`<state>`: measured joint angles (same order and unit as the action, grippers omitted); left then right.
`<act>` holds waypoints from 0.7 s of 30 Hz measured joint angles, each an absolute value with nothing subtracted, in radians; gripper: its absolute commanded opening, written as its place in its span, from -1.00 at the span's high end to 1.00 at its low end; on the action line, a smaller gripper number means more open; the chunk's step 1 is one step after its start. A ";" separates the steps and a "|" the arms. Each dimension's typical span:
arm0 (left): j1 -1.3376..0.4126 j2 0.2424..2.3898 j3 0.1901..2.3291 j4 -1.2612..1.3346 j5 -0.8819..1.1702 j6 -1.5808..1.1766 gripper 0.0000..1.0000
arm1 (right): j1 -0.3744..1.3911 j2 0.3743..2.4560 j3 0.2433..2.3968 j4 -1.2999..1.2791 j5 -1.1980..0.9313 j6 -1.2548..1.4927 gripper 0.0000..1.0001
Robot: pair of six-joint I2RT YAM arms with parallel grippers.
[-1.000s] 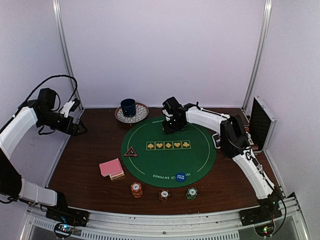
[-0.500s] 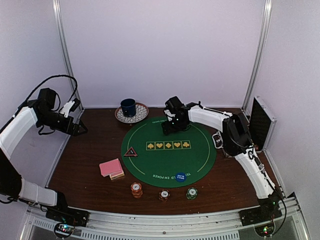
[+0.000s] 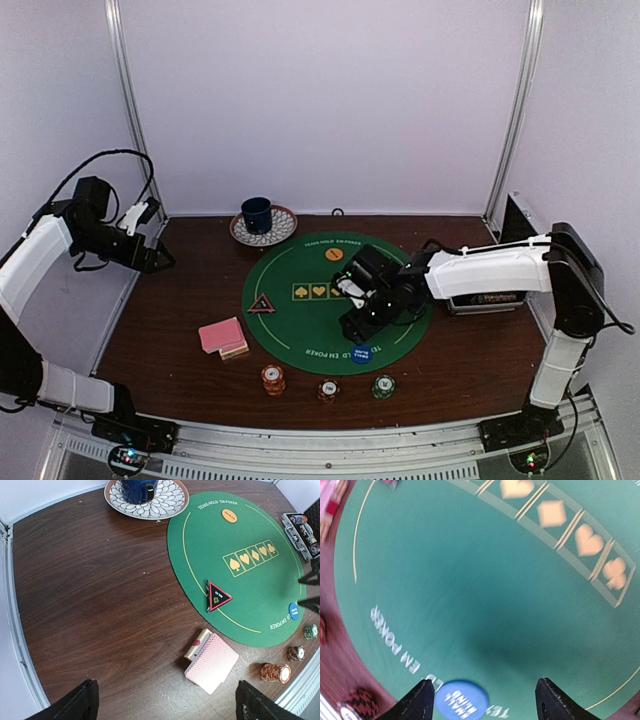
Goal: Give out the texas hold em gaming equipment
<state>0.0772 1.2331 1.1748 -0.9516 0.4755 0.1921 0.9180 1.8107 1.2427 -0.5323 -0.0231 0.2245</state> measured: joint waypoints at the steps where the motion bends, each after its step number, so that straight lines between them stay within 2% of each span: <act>1: 0.077 1.233 1.175 -0.952 0.476 0.192 -0.95 | 0.920 1.810 1.240 -0.533 -0.024 0.225 -0.44; 6: 0.077 1.232 1.175 -0.960 0.480 0.192 -0.95 | 0.978 1.802 1.164 -0.551 -0.025 0.248 -0.44; 15: 0.077 1.209 1.175 -0.966 0.496 0.192 -0.95 | 0.987 1.829 1.183 -0.560 -0.022 0.250 -0.41; 21: 0.077 1.207 1.175 -0.967 0.501 0.192 -0.95 | 0.997 1.878 1.193 -0.558 -0.022 0.240 -0.28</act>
<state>0.0772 1.2068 1.1748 -0.9672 0.5011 0.1917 0.9970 1.8782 1.1927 -0.5583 -0.0223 0.2401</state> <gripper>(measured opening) 0.976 0.676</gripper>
